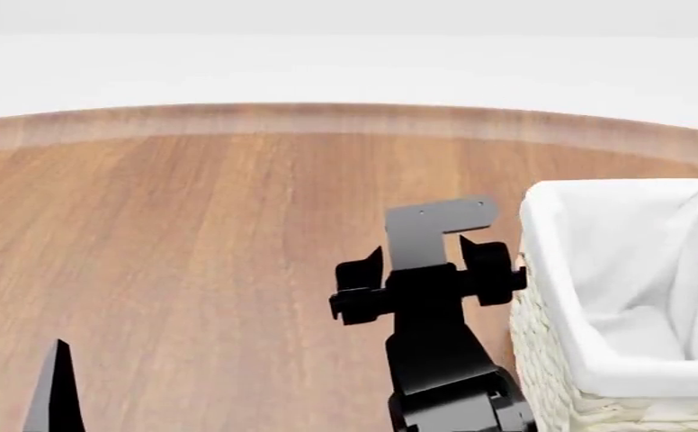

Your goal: Pick up the cream cheese box, and put it in the basket.

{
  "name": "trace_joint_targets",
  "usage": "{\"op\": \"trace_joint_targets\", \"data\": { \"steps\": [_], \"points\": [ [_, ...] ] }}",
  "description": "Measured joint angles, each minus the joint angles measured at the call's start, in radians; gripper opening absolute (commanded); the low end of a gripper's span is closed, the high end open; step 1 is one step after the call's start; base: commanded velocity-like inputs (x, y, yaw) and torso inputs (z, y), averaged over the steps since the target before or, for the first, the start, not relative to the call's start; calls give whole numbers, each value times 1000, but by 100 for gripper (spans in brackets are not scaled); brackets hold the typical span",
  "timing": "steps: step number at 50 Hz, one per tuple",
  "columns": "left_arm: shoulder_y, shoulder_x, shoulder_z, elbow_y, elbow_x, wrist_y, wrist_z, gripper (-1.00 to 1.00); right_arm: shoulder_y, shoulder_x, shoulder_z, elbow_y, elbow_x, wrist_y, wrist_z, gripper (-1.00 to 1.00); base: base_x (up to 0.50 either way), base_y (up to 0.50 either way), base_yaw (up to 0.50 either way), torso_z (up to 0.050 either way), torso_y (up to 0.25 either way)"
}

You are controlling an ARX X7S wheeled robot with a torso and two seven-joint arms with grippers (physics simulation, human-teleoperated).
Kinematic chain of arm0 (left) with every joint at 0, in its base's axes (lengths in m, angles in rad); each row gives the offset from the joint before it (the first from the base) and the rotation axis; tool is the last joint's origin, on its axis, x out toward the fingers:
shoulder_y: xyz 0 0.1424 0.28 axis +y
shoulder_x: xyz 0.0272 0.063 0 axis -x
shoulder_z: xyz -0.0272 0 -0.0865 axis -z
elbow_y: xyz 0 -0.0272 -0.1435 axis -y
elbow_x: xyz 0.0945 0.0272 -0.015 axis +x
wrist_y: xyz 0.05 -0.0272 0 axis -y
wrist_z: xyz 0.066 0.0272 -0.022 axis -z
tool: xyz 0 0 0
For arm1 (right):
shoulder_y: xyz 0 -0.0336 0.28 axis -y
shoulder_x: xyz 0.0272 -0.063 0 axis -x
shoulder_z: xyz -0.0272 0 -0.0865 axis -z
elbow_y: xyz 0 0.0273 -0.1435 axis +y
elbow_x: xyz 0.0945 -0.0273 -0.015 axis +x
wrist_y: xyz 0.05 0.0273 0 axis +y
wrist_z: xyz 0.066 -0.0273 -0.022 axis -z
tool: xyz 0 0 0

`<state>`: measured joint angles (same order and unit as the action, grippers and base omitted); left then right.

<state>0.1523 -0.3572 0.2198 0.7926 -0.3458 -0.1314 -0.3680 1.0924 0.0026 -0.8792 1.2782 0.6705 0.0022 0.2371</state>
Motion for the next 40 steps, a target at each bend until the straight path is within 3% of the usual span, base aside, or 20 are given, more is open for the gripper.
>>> {"op": "trace_joint_targets", "data": {
  "steps": [40],
  "points": [
    [6,-17,23,-12,21,36,-2,100,-126,-2,127,30,-129,9,-18,100,0,0,0,0,0]
  ]
}}
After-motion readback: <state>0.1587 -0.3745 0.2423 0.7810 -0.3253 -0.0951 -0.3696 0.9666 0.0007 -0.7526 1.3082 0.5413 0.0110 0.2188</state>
